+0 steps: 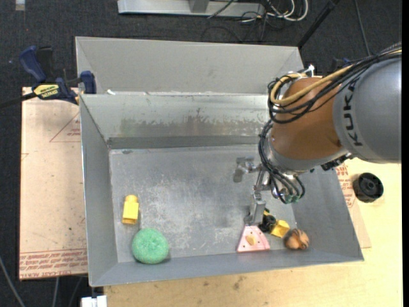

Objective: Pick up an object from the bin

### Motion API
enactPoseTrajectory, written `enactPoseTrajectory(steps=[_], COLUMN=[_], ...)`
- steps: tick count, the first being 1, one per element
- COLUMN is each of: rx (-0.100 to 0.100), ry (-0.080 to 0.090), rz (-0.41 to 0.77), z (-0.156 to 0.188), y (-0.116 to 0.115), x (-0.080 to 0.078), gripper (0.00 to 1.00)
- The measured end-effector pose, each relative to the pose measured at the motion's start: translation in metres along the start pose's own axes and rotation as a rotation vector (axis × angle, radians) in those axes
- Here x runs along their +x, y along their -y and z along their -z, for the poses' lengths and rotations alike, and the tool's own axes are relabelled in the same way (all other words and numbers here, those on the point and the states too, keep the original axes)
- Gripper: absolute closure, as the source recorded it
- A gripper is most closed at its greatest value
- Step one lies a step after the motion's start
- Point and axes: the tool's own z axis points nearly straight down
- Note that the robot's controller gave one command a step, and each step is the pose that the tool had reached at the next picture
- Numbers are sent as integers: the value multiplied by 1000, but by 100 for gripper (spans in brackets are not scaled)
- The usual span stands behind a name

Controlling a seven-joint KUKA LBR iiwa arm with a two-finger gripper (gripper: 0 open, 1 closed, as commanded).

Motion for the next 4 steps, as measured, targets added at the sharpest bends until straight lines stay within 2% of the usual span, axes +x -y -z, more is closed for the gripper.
enactPoseTrajectory(steps=[1,2,3,4], rx=[0,-1,0,0], ry=[-1,1,-1,0], rz=[6,-239,-140,-300], z=[-40,-30,-41,-65], y=[58,73,85,83], x=[36,38,40,48], gripper=[0,0,0,0])
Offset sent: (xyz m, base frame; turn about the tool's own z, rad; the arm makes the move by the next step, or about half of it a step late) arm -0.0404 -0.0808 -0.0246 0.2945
